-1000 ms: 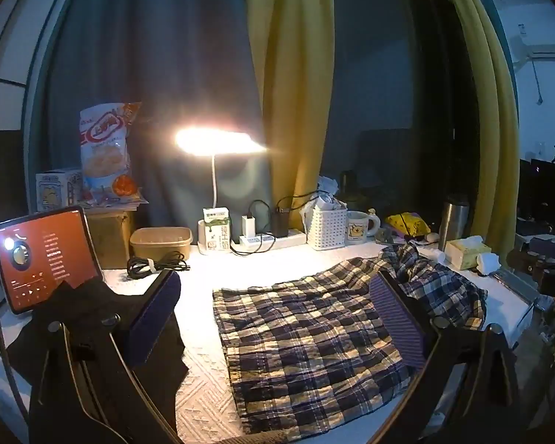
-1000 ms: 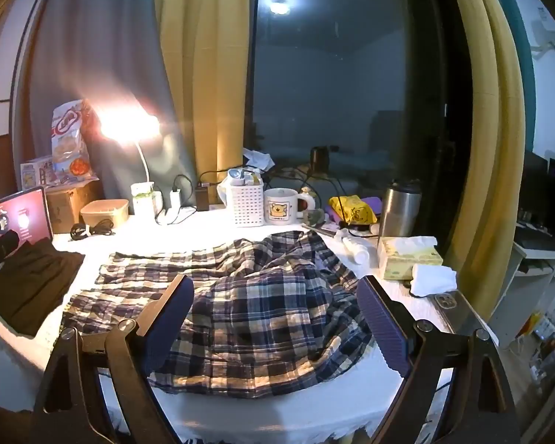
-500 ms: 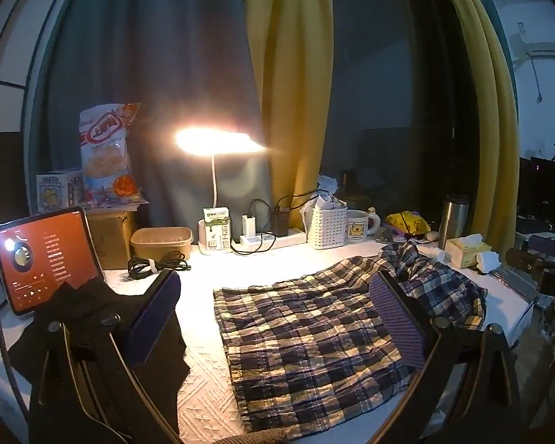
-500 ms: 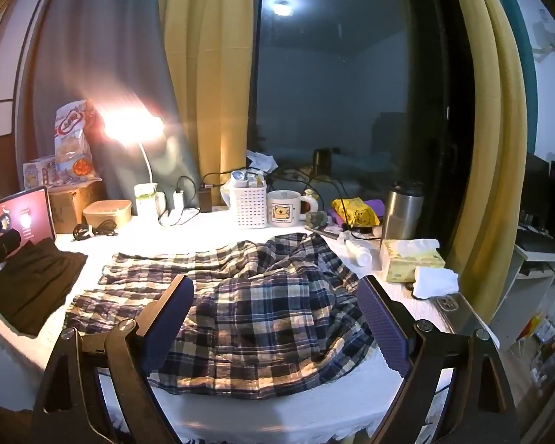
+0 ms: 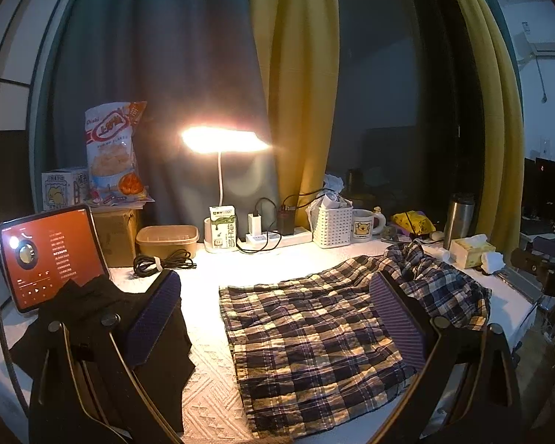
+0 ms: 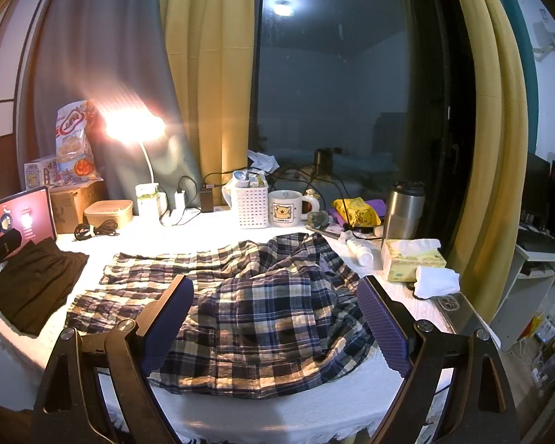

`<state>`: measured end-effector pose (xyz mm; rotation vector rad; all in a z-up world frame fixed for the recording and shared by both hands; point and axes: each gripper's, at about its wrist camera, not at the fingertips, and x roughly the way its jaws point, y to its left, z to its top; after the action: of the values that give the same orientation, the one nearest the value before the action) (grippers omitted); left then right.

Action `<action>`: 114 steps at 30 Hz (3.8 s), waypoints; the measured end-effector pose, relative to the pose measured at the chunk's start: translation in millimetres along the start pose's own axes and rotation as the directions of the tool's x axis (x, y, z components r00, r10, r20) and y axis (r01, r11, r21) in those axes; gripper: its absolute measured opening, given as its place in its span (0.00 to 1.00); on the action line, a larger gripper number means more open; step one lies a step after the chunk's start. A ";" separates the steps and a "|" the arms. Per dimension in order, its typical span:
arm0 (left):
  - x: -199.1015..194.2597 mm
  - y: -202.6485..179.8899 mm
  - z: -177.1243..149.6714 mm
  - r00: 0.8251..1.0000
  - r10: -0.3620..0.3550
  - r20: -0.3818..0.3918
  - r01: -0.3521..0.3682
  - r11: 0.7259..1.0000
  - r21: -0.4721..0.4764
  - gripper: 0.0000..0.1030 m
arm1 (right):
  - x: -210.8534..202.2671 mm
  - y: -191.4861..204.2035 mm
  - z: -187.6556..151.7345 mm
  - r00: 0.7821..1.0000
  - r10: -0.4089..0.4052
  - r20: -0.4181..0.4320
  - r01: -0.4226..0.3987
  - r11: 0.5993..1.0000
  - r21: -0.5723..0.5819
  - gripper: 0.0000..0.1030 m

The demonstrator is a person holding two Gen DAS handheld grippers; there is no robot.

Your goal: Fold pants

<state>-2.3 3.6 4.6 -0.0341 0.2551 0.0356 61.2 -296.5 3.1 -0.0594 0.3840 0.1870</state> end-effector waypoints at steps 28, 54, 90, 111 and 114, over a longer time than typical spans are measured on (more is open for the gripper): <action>-0.3 -0.2 -1.2 1.000 -0.003 -0.014 0.004 1.000 0.006 0.98 | -0.8 1.6 0.4 1.000 0.001 0.001 -0.001 1.000 0.002 0.89; -0.3 -0.8 -1.2 1.000 -0.007 -0.015 0.007 1.000 0.008 0.98 | -0.8 5.3 1.7 1.000 0.007 0.001 -0.007 1.000 -0.004 0.89; 85.8 18.5 -1.5 0.986 0.039 -0.160 -0.028 0.997 0.068 0.98 | 90.0 -9.2 8.4 0.995 0.011 -0.098 -0.010 1.000 0.013 0.89; 186.9 46.1 -5.6 0.941 0.113 -0.320 -0.112 0.993 0.019 0.98 | 187.4 -90.6 32.7 0.974 -0.061 -0.218 0.068 0.997 0.027 0.88; 195.2 43.6 -8.9 0.933 0.118 -0.341 -0.117 0.993 0.023 0.98 | 202.5 -111.9 19.2 0.960 -0.066 -0.271 0.082 0.995 0.048 0.71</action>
<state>182.5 52.8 -54.5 -0.0226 0.6063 0.1499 274.2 -370.1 -53.2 -0.0413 0.6581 0.0933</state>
